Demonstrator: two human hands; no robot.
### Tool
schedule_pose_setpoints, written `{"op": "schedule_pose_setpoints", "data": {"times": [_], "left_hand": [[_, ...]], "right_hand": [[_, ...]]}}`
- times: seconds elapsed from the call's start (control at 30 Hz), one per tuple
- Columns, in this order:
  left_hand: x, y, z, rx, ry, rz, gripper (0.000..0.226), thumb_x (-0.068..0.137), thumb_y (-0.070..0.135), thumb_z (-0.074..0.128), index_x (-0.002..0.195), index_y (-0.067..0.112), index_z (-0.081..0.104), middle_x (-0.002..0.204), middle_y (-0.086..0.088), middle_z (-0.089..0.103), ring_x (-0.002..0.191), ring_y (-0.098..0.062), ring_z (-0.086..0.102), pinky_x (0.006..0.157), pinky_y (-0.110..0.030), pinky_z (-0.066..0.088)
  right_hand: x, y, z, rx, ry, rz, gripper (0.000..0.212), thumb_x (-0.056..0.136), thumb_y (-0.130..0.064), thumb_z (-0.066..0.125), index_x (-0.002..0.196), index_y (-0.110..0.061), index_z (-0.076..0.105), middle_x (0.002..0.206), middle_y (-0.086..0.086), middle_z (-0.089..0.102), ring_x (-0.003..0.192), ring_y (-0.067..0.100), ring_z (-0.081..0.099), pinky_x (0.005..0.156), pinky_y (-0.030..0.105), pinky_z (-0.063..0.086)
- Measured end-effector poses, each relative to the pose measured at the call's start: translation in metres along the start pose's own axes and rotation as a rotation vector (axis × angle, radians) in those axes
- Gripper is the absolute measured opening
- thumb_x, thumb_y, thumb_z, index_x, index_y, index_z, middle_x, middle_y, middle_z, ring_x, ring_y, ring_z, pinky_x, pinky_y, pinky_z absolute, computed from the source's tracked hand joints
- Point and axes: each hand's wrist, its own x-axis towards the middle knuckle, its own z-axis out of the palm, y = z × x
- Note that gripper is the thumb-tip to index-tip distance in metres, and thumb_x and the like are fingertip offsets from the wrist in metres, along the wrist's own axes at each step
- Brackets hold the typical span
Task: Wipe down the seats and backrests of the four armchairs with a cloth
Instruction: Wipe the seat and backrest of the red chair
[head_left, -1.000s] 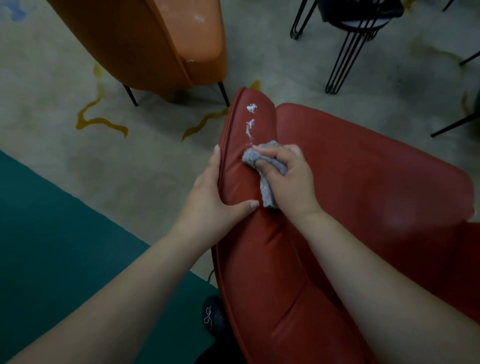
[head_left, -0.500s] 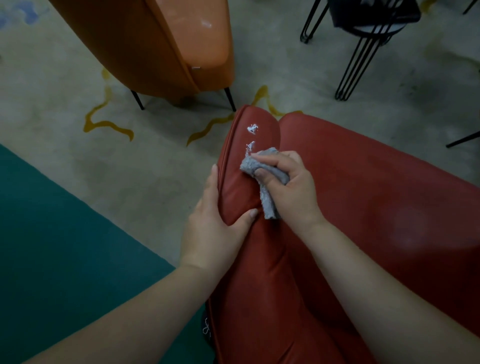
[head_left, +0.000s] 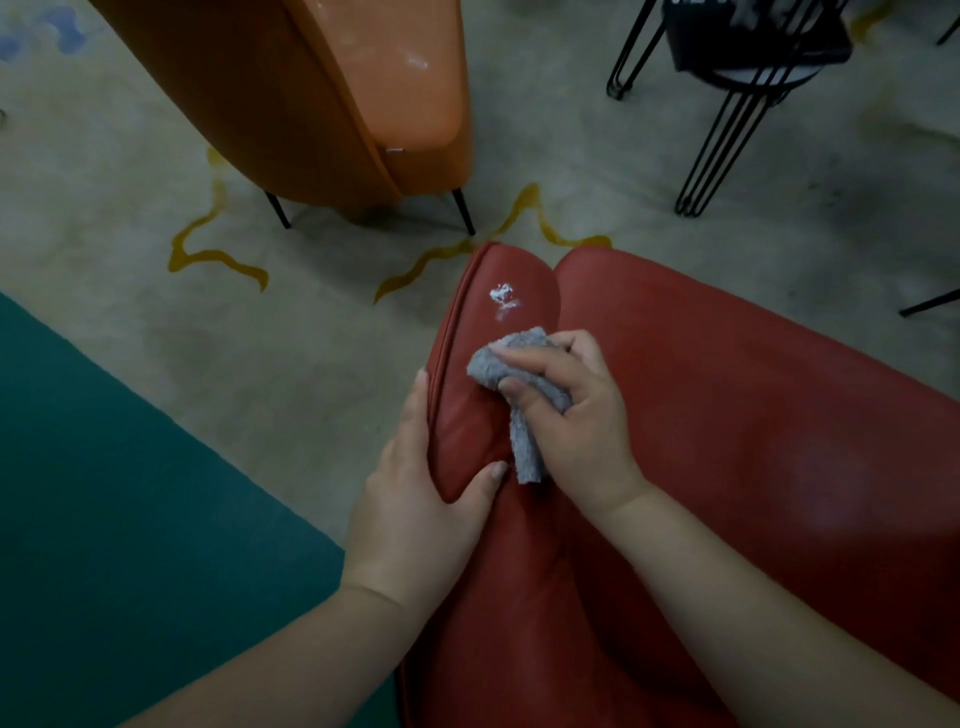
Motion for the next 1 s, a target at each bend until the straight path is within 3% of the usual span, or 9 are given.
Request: {"op": "schedule_pose_setpoints", "data": {"times": [0.13,0.27,0.43,0.67,0.83,0.93,1.0], "left_hand": [[-0.001,0.0,0.001,0.021,0.019,0.011,0.096,0.071,0.063,0.064,0.144,0.054,0.003,0.147,0.017,0.038,0.131,-0.005,0.04,0.097,-0.017,0.03],[0.0,-0.002,0.002,0.005,0.019,0.005,0.095,0.071,0.064,0.063,0.141,0.059,-0.001,0.147,0.02,0.036,0.131,-0.003,0.038,0.096,-0.016,0.03],[0.001,-0.001,0.001,0.008,0.01,0.006,0.096,0.07,0.066,0.062,0.142,0.058,-0.001,0.148,0.021,0.034,0.131,-0.001,0.037,0.096,-0.015,0.029],[0.001,-0.002,0.003,0.01,0.022,0.02,0.096,0.072,0.063,0.063,0.143,0.056,0.0,0.15,0.02,0.033,0.133,-0.002,0.036,0.099,-0.017,0.03],[0.0,-0.001,0.003,0.012,0.017,0.022,0.097,0.073,0.062,0.064,0.143,0.056,-0.001,0.148,0.021,0.033,0.132,0.002,0.033,0.096,-0.012,0.026],[0.001,-0.001,0.004,0.025,0.022,0.021,0.096,0.072,0.063,0.063,0.144,0.054,0.0,0.148,0.019,0.034,0.131,-0.002,0.036,0.096,-0.014,0.028],[0.001,-0.001,0.003,0.036,0.029,0.025,0.096,0.073,0.062,0.064,0.145,0.053,0.001,0.149,0.018,0.034,0.131,-0.003,0.037,0.097,-0.015,0.028]], "right_hand": [[0.055,-0.001,0.004,-0.035,0.177,0.036,0.026,0.087,-0.016,0.065,0.112,-0.023,0.067,0.104,0.011,0.05,0.09,-0.01,0.051,0.085,0.001,0.034],[0.083,0.002,0.018,-0.062,0.13,0.059,0.032,0.088,-0.016,0.065,0.12,-0.017,0.064,0.101,0.001,0.038,0.087,-0.013,0.049,0.081,-0.003,0.034],[0.036,0.009,0.018,-0.133,0.057,-0.074,0.029,0.087,-0.024,0.065,0.116,-0.024,0.067,0.102,0.002,0.047,0.094,0.0,0.051,0.089,0.01,0.041],[0.083,0.007,0.018,-0.138,0.102,0.086,0.035,0.091,-0.021,0.061,0.127,-0.023,0.06,0.099,-0.007,0.041,0.092,-0.008,0.046,0.084,-0.006,0.027],[0.041,0.008,0.009,-0.09,0.02,0.067,0.032,0.092,-0.016,0.059,0.123,-0.025,0.061,0.104,-0.002,0.047,0.098,-0.012,0.047,0.089,0.0,0.032],[0.041,0.01,0.0,-0.036,0.119,0.142,0.03,0.094,-0.02,0.056,0.122,-0.028,0.061,0.111,0.004,0.053,0.096,-0.02,0.047,0.087,-0.003,0.031],[0.046,0.006,0.002,-0.016,0.154,0.097,0.031,0.093,-0.024,0.057,0.122,-0.032,0.059,0.109,0.004,0.053,0.093,-0.018,0.049,0.085,-0.002,0.033]]}}
